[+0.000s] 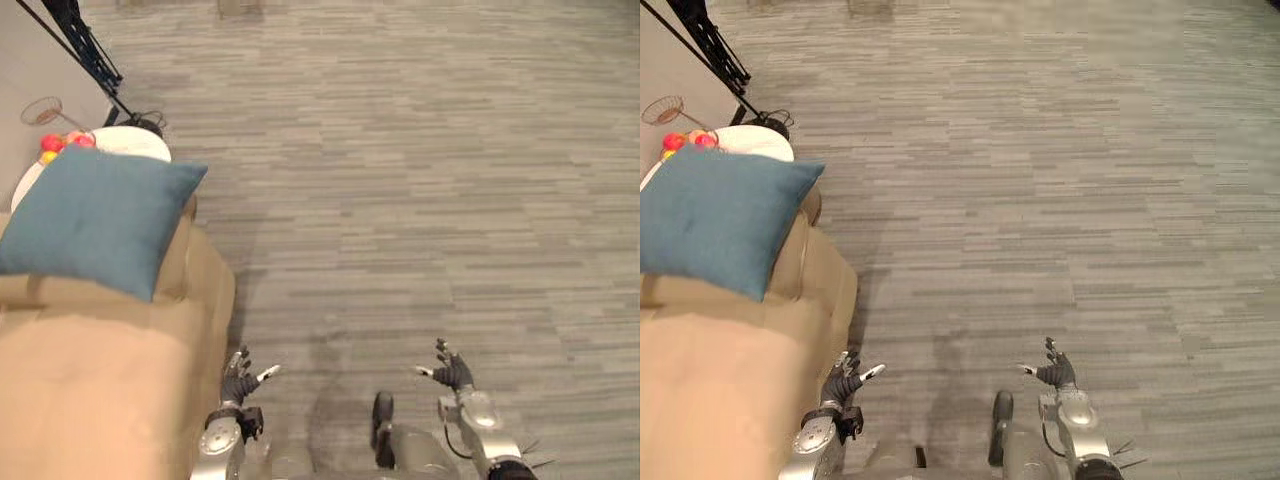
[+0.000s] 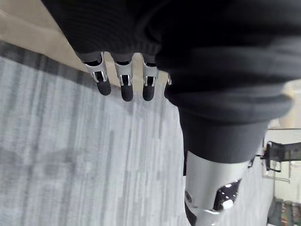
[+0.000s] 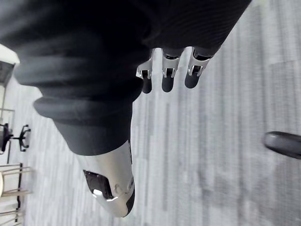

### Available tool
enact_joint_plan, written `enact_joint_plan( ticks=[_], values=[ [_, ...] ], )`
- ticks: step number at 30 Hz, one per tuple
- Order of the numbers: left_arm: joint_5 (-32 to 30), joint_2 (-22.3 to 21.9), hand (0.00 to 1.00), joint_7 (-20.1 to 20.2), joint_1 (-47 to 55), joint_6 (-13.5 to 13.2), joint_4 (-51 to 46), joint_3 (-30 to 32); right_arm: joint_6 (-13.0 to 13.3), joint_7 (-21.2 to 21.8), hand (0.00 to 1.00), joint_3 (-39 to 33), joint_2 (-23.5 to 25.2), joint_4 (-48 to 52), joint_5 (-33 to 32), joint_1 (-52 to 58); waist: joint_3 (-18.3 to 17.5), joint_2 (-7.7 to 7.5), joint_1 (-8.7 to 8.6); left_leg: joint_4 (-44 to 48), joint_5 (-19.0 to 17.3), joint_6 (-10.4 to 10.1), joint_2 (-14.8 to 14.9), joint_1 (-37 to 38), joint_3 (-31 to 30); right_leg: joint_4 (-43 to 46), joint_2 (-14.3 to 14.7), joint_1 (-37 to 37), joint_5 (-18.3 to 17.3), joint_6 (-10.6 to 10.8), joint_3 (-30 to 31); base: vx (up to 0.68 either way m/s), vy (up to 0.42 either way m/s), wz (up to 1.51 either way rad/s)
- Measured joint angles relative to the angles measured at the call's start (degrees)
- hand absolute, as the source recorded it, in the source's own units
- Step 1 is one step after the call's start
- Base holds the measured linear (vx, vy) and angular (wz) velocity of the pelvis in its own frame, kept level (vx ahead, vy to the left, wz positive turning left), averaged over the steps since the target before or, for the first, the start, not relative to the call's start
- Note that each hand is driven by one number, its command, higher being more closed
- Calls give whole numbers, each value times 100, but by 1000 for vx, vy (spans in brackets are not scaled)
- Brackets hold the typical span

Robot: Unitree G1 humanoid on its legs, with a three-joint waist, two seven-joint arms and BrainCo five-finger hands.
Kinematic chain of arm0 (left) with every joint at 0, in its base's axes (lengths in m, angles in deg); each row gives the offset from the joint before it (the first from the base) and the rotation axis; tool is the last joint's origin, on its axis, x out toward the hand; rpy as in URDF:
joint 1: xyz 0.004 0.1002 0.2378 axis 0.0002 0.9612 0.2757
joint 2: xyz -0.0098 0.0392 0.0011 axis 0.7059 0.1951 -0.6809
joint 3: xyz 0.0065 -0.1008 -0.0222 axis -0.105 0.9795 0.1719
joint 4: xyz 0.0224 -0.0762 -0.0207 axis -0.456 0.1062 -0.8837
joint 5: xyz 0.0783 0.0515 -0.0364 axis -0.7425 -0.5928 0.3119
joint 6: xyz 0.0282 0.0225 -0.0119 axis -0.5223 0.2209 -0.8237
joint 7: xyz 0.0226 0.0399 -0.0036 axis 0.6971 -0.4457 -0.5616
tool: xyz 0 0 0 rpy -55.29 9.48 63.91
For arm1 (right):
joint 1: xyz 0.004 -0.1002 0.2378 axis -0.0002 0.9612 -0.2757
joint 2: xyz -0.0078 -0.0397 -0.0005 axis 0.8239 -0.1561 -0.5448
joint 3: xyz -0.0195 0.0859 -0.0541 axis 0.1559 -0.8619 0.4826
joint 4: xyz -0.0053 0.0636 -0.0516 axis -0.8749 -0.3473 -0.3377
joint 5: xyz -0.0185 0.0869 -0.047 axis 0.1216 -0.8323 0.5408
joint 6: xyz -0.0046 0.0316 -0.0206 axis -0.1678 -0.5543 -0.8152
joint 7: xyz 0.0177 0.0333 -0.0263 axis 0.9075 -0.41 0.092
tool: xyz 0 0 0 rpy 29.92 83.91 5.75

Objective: Pick up cushions and gather them together orderly.

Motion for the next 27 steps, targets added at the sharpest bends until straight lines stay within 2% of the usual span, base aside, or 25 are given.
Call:
enact_joint_plan(
  ticks=[1, 2, 3, 4, 5, 6, 7, 9, 10, 11, 12, 13, 14, 15, 17, 19, 21, 22, 24, 25, 26, 27],
  values=[
    [20, 1, 0, -2, 1, -17, -8, 11, 54, -16, 0, -29, 1, 20, -8, 10, -30, -123, 17, -502, -110, 18, -82, -279, 212, -147, -159, 245, -88, 121, -38, 531, 20, 5],
    [21, 8, 0, -2, 0, -25, -23, 18, 94, -23, 0, -42, -26, 33, -7, 12, -8, -194, 18, -1329, -122, 23, -136, -617, 433, -264, -326, 482, -302, 381, -167, 510, 62, 22],
    [20, -9, 0, 0, 0, -19, -3, 11, 93, -25, 0, -84, -89, 29, -7, 5, 3, -167, 0, -1932, -94, -4, -131, -802, 565, -298, -362, 589, -402, 510, -257, 515, 139, 46],
    [20, -46, 0, 0, 3, -17, 0, 9, 88, -41, 0, -181, -168, -3, -7, 111, -43, -50, -2, -3055, 107, -151, -149, -882, 839, -298, -403, 757, -581, 695, -405, 527, 179, 69],
    [19, -61, 0, -3, 21, -14, 10, 22, 64, -74, 0, -276, -276, -104, -6, 257, -53, 68, 22, -3948, 925, 311, -208, -804, 1148, -265, -400, 1001, -825, 883, -577, 568, 217, 74],
    [19, -29, 0, -5, 32, -12, 30, 92, 17, -108, 0, -311, -216, -197, -7, 275, -63, -33, 40, -4054, 899, 485, -415, -656, 1199, -243, -554, 1170, -910, 916, -627, 590, 202, 87],
    [20, -11, 0, -14, 69, -16, 13, 265, -24, -125, 0, -247, -152, -199, -5, 261, -131, -224, 26, -4222, 880, 525, -731, -613, 1202, -250, -754, 1198, -900, 911, -830, 678, 221, 91],
    [18, -33, 0, -16, 78, 29, -2, 533, -24, -129, 0, -251, -127, -216, 10, 133, -150, -265, 27, -3826, 550, 998, -824, -767, 1221, -259, -853, 1396, -731, 1081, -1130, 570, 211, 93],
    [17, -67, 0, -19, 94, 57, -1, 621, -25, -123, 0, -255, -128, -250, 16, 92, -153, -266, 57, -3720, 436, 1034, -835, -727, 1213, -123, -912, 1457, -732, 1137, -1131, 390, 169, 59],
    [17, -100, 0, -35, 161, 66, 0, 684, -24, -123, 0, -264, -127, -304, 18, 41, -158, -255, 173, -3650, 215, 989, -865, -511, 1211, 551, -1018, 1416, -786, 1335, -1108, 454, 249, 56],
    [17, -94, 0, -45, 278, 68, 1, 679, -18, -116, 0, -255, -113, -314, 55, 31, -180, -274, 191, -3745, 55, 926, -1037, -219, 1092, 1578, -1254, 1238, -801, 1418, -1111, 438, 244, 70],
    [17, -93, 0, -47, 356, 69, 4, 676, -18, -117, 0, -256, -100, -314, 72, 44, -212, -297, 156, -3899, -25, 910, -1184, -28, 932, 2438, -1467, 975, -677, 1588, -1069, 514, 278, 99],
    [18, -78, 0, -61, 410, 73, 5, 673, -18, -112, 0, -257, -95, -313, 76, 74, -228, -321, 119, -4111, -174, 854, -1397, 225, 676, 3665, -1722, 558, -544, 1579, -874, 415, 139, 136],
    [19, -59, 0, -112, 413, 91, 40, 674, -23, -99, 0, -259, -90, -313, 104, 149, -233, -367, 47, -4214, -201, 883, -1604, 459, 349, 4657, -1789, 144, -891, 1403, -645, 421, 99, 143],
    [18, -82, 0, -157, 474, 98, 58, 666, -24, -48, 0, -255, -81, -312, 117, 289, -234, -312, 7, -4461, -210, 898, -1754, 927, -79, 5009, -1596, -347, -1411, 1068, -445, 409, 32, 132],
    [20, -63, 0, -155, 458, 99, 66, 614, -23, -6, 0, -252, -66, -293, 114, 427, -271, -208, -6, -4645, -205, 889, -1790, 1240, -641, 4387, -1270, -864, -1743, 931, -441, 389, 0, 141],
    [25, -67, 0, -157, 292, 100, 114, 477, -29, -10, 0, -262, -56, -203, 98, 659, -276, -178, -180, -4676, -238, 814, -1835, 1397, -1485, 2945, -847, -1330, -1705, 966, 137, 414, -112, 195],
    [25, -60, 0, -158, 245, 100, 120, 406, -34, -11, 0, -270, -46, -88, 88, 764, -274, -174, -197, -4663, -284, 731, -1840, 1436, -1756, 2497, -747, -1459, -1583, 1036, 414, 466, -200, 200],
    [24, -57, 0, -156, 153, 100, 124, 356, -34, -12, 0, -318, 33, 62, 58, 918, -276, -211, -229, -4539, -378, 566, -1840, 1473, -2278, 1530, -585, -1585, -1124, 1075, 1108, 397, -240, 174],
    [23, -64, 0, -160, 104, 99, 124, 357, -37, -19, 0, -397, 143, 156, 55, 1015, -267, -314, -251, -4504, -484, 391, -1844, 1543, -2578, 877, -600, -1522, -740, 1161, 1517, 308, -267, 209],
    [19, -27, 0, -160, 114, 97, 117, 358, -36, -18, 0, -422, 236, 210, 51, 1110, -332, -472, -286, -4482, -629, 232, -1862, 1608, -2745, 812, -688, -1501, -576, 1166, 1714, 378, -390, 217],
    [18, -22, 0, -160, 107, 99, 123, 353, -38, -18, 0, -427, 253, 217, 40, 1169, -343, -506, -310, -4458, -719, 184, -1840, 1646, -2857, 1022, -725, -1487, -250, 1226, 1702, 353, -433, 201]
  ],
)
